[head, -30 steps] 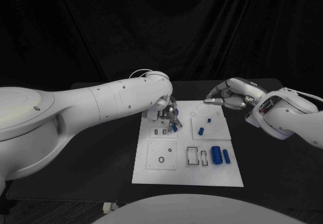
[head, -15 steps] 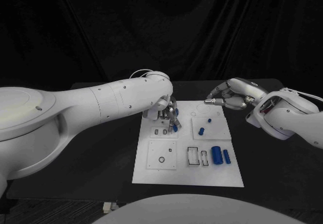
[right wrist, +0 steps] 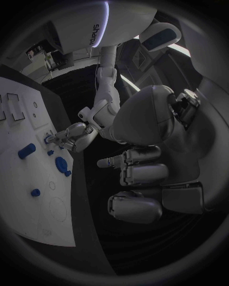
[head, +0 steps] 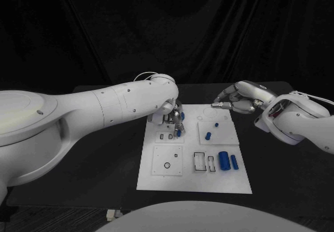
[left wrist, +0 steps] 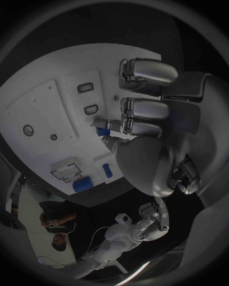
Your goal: Assemble the parts on the task board
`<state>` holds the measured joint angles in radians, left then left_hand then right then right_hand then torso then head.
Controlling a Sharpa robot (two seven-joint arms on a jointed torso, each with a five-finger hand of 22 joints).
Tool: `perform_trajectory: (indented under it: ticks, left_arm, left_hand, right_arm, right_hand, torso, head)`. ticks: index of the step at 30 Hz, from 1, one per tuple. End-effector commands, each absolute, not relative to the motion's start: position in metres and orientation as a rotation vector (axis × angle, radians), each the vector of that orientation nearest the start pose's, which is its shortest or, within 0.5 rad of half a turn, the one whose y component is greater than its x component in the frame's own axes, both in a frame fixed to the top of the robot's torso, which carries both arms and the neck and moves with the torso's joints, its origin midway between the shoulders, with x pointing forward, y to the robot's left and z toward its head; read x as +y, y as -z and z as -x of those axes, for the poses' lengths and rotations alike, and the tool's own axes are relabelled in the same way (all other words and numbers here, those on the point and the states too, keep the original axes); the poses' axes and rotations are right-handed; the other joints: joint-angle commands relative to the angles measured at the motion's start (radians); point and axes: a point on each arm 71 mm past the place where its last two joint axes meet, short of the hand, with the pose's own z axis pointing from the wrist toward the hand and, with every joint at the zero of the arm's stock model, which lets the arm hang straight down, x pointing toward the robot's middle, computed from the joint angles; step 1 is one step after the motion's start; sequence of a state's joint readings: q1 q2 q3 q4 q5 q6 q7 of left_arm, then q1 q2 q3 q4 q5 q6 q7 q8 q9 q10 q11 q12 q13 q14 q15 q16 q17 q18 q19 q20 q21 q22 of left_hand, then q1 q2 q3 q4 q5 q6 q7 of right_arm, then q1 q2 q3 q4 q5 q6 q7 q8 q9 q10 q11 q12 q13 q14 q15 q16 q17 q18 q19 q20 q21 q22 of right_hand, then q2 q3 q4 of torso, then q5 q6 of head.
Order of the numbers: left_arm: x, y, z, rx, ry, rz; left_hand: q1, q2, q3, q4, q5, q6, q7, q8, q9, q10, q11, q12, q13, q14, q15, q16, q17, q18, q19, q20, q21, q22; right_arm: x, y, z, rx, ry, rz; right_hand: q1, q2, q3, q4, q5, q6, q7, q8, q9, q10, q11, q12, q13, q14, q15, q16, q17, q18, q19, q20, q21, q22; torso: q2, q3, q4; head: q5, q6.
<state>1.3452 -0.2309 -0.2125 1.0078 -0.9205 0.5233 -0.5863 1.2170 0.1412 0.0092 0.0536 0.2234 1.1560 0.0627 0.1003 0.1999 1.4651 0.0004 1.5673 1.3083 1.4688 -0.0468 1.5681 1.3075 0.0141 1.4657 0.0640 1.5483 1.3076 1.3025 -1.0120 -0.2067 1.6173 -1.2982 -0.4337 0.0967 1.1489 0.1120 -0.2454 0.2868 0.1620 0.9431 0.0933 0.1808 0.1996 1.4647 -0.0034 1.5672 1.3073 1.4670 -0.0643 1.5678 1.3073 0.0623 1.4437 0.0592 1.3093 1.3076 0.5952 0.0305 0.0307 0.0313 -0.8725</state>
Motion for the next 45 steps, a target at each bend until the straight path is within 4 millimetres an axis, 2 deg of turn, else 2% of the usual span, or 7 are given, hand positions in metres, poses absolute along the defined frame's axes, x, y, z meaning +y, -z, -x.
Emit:
perform_trajectory:
  ticks: [1,4,17,20,29,38,45]
  left_arm:
    - [0.044,0.236,-0.521,2.669,0.283,-0.236]
    - [0.044,0.236,-0.521,2.670,0.283,-0.237]
    - [0.047,0.236,-0.521,2.671,0.282,-0.231]
    - [0.050,0.237,-0.522,2.667,0.283,-0.219]
    - [0.057,0.237,-0.523,2.641,0.298,-0.178]
    - [0.067,0.237,-0.521,2.619,0.310,-0.142]
    - [0.084,0.231,-0.517,2.595,0.323,-0.113]
  left_hand:
    - [0.012,-0.001,0.014,-0.009,0.006,0.007,0.000,-0.005,0.003,0.106,-0.008,0.004,0.262,0.102,-0.006,0.003,0.263,-0.001,0.064,-0.004,-0.007,0.217]
    - [0.014,-0.004,0.026,-0.018,0.011,0.008,0.000,-0.007,0.004,0.106,-0.008,0.004,0.262,0.102,-0.007,0.003,0.263,-0.001,0.064,-0.004,-0.007,0.217]
    - [0.023,-0.034,0.146,-0.118,0.018,0.013,0.000,-0.016,0.020,0.106,-0.009,0.004,0.262,0.102,-0.008,0.003,0.263,0.000,0.063,-0.006,-0.009,0.218]
    - [0.024,-0.049,0.203,-0.171,0.027,0.017,0.001,-0.015,0.031,0.106,-0.006,0.004,0.262,0.102,-0.006,0.003,0.263,0.000,0.063,-0.005,-0.010,0.218]
    - [0.020,-0.071,0.276,-0.247,0.021,0.031,0.004,-0.001,0.056,0.106,-0.004,0.004,0.262,0.102,-0.005,0.003,0.263,-0.001,0.066,-0.003,-0.010,0.221]
    - [0.013,-0.074,0.294,-0.263,0.022,0.032,0.005,0.004,0.066,0.106,-0.004,0.004,0.262,0.102,-0.005,0.003,0.263,-0.001,0.067,-0.003,-0.010,0.221]
    - [-0.010,-0.073,0.305,-0.263,0.020,0.027,0.004,0.007,0.075,0.106,-0.007,0.004,0.262,0.102,-0.008,0.003,0.263,0.000,0.065,-0.005,-0.011,0.220]
  right_arm:
    - [-0.251,0.180,-0.457,1.620,-0.747,0.117]
    - [-0.251,0.181,-0.457,1.622,-0.746,0.117]
    - [-0.250,0.182,-0.458,1.634,-0.742,0.117]
    - [-0.250,0.182,-0.458,1.638,-0.741,0.117]
    - [-0.252,0.182,-0.459,1.641,-0.736,0.115]
    - [-0.254,0.183,-0.459,1.640,-0.731,0.112]
    - [-0.255,0.183,-0.459,1.641,-0.729,0.111]
  right_hand:
    - [0.012,0.000,-0.006,0.001,0.007,0.007,-0.001,-0.004,-0.001,0.106,0.005,0.004,0.263,0.104,0.009,0.003,0.263,-0.002,-0.007,-0.003,-0.006,0.183]
    - [0.012,0.000,-0.006,0.001,0.007,0.007,-0.001,-0.004,-0.001,0.106,0.005,0.004,0.263,0.104,0.009,0.003,0.263,-0.002,-0.007,-0.003,-0.006,0.183]
    - [0.027,0.000,-0.011,-0.001,0.011,0.012,0.000,-0.005,-0.001,0.106,0.007,0.004,0.263,0.104,0.010,0.003,0.263,0.000,-0.012,-0.002,-0.017,0.180]
    - [0.030,0.000,-0.012,-0.001,0.012,0.012,0.000,-0.006,-0.001,0.106,0.007,0.004,0.263,0.104,0.010,0.003,0.263,0.001,-0.014,-0.001,-0.021,0.179]
    - [0.031,0.000,-0.012,-0.001,0.012,0.012,0.000,-0.006,-0.001,0.106,0.007,0.004,0.263,0.104,0.011,0.003,0.263,0.002,-0.017,-0.001,-0.026,0.177]
    - [0.031,0.000,-0.012,-0.001,0.012,0.012,0.000,-0.006,-0.001,0.106,0.007,0.004,0.263,0.104,0.011,0.003,0.263,0.002,-0.017,-0.001,-0.026,0.177]
    - [0.034,-0.001,-0.013,-0.001,0.012,0.012,0.000,-0.006,-0.001,0.106,0.007,0.004,0.263,0.104,0.011,0.003,0.263,0.003,-0.018,-0.001,-0.028,0.177]
  torso:
    - [0.000,-0.0001,-0.0002]
    - [0.000,-0.0001,0.0000]
    - [-0.001,0.0001,0.0005]
    - [0.000,-0.0001,0.0008]
    - [0.000,-0.0001,0.0005]
    - [0.000,-0.0005,0.0002]
    - [-0.002,-0.0013,0.0009]
  head:
    - [0.002,0.000]
    - [0.003,0.000]
    - [0.009,0.000]
    - [0.012,0.000]
    - [0.013,0.000]
    - [0.014,0.000]
    - [0.014,0.000]
